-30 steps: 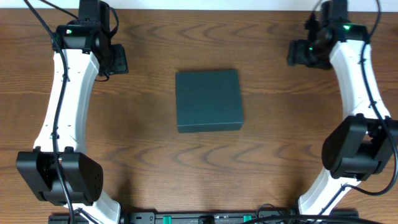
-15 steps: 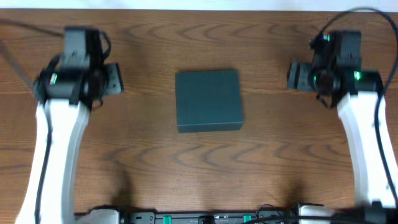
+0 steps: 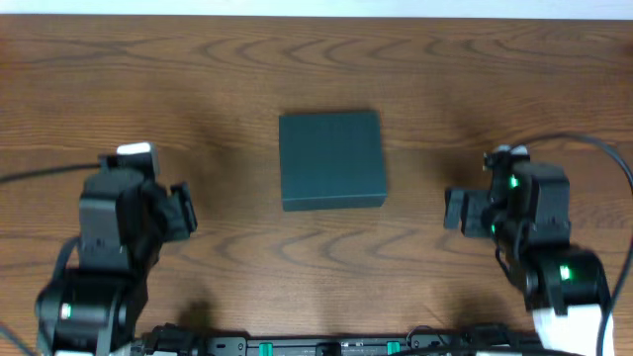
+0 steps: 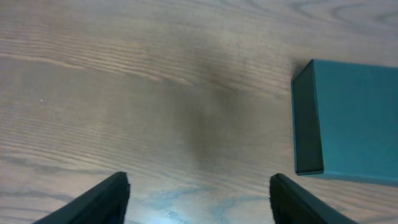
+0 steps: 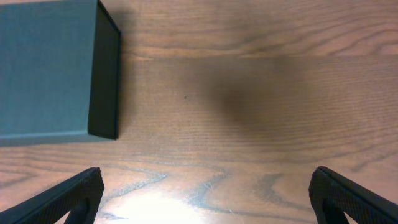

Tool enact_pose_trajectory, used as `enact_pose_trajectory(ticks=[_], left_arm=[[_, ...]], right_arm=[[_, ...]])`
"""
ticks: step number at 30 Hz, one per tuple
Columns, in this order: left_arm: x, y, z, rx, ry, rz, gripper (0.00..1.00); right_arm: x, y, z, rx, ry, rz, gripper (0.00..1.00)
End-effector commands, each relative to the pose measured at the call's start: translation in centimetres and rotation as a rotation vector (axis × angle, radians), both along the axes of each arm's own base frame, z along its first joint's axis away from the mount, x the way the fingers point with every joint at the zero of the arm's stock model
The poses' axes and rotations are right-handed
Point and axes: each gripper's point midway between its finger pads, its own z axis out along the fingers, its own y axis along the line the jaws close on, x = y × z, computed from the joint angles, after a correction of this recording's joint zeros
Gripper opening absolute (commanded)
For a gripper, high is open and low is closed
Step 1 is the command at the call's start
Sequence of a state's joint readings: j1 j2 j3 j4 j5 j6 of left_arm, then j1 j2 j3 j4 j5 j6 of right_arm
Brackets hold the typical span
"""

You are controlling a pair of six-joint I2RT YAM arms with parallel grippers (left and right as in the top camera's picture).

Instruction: Pack container

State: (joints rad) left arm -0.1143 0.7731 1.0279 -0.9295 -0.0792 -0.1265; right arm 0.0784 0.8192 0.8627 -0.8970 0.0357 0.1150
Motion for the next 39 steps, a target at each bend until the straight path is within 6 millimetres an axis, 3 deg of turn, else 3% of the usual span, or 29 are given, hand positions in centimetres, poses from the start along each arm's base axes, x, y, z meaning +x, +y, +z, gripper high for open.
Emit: enact_pose_trajectory(ticks=[1, 2, 5, 29, 32, 39], left_arm=[[-0.8, 0.1, 0.8, 0.014, -0.067, -0.014, 0.74], [-1.0, 0.1, 1.0, 0.012, -0.084, -0.013, 0.75], [-1.5, 0.2, 1.0, 0.011, -0.09, -0.012, 0.99], [-1.7, 0.2, 0.7, 0.013, -0.074, -0.012, 0.99], [-1.7, 0.2, 0.7, 0.013, -0.074, -0.012, 0.99], [-1.7, 0.2, 0.7, 0.013, -0.074, -0.012, 0.99]], right_arm=[[-1.1, -0.2, 0.2, 0.001, -0.047, -0.024, 0.99], [-1.4, -0.3, 0.2, 0.001, -0.055, -0.024, 0.99], [-2.1, -0.3, 0.0, 0.001, -0.046, -0.024, 0.99], [-2.8, -0.4, -0.6, -0.003, -0.008, -0.026, 0.99], [-3.1, -1.3, 0.1, -0.043, -0.044, -0.042, 0.99], [-5.8, -0.6, 3.6, -0.083, -0.268, 0.079, 0.99]])
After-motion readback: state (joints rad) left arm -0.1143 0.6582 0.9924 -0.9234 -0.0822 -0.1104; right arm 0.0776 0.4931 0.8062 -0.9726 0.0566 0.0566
